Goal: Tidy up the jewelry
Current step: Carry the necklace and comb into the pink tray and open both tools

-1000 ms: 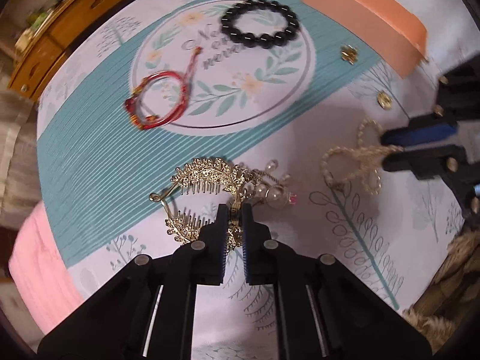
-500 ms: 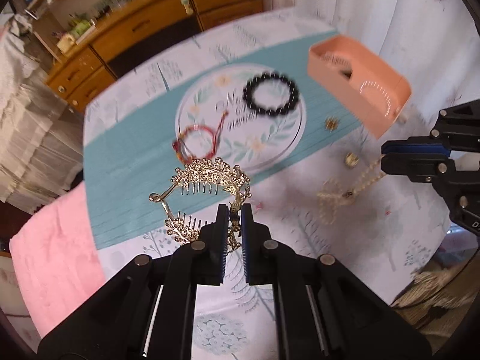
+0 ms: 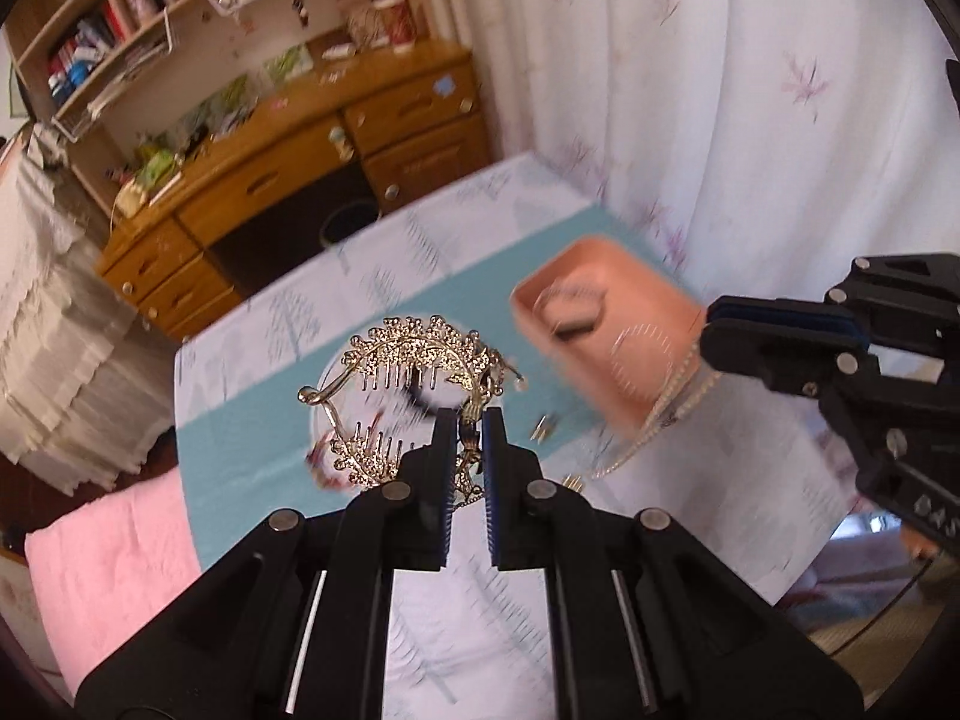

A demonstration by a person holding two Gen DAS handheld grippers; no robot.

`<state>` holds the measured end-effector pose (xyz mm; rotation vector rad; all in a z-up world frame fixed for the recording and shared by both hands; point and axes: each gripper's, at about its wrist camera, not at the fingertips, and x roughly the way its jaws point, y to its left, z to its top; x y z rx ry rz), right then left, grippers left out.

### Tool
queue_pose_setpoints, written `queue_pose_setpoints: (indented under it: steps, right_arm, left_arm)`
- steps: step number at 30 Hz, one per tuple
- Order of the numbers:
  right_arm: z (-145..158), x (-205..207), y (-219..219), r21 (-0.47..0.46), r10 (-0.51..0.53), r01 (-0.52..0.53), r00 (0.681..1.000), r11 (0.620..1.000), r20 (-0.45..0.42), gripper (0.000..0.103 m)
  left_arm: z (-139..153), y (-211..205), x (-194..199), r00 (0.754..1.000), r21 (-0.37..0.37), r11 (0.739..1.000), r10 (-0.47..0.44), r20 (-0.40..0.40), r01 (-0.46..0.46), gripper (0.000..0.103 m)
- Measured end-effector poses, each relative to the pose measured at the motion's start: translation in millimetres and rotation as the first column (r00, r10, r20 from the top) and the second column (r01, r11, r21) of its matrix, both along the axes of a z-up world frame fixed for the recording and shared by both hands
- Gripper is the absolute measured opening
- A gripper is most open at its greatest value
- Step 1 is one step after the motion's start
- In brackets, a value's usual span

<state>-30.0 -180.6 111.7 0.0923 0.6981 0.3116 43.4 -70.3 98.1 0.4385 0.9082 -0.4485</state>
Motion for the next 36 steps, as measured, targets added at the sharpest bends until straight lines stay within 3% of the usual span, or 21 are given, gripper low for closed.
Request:
queue_pose_setpoints:
  steps: [8, 13, 18, 23, 29, 36]
  right_arm:
    - [61, 0, -47, 0.011, -0.131, 0.13, 0.985, 0.991, 0.11, 0.005]
    - [58, 15, -78, 0.018, -0.192, 0.191, 0.979, 0.981, 0.075, 0.005]
    - [21, 42, -103, 0.015, -0.241, 0.241, 0.971, 0.97, -0.01, 0.005]
    - [-37, 64, -111, -0.025, -0.231, 0.23, 0.961, 0.973, -0.15, 0.005]
    - [-104, 79, -109, -0.052, -0.211, 0.206, 0.915, 0.977, -0.343, 0.009]
    - [-125, 81, -118, -0.105, -0.282, 0.262, 0.897, 0.959, -0.341, 0.015]
  left_arm:
    - [23, -67, 26, 1.0, -0.058, 0.998, -0.015, 0.014, 0.016, 0.006]
    - [10, -104, 46, 0.999, -0.097, 0.995, -0.037, -0.028, 0.035, 0.006]
    - [-27, -124, 65, 0.996, -0.111, 0.993, -0.04, -0.085, 0.03, 0.006]
    - [-70, -132, 81, 0.988, -0.095, 0.995, -0.041, -0.148, 0.027, 0.006]
    - [-99, -137, 87, 0.981, -0.081, 0.996, -0.049, -0.185, 0.034, 0.006]
    - [-107, -141, 82, 0.975, -0.089, 0.994, -0.083, -0.205, 0.066, 0.006]
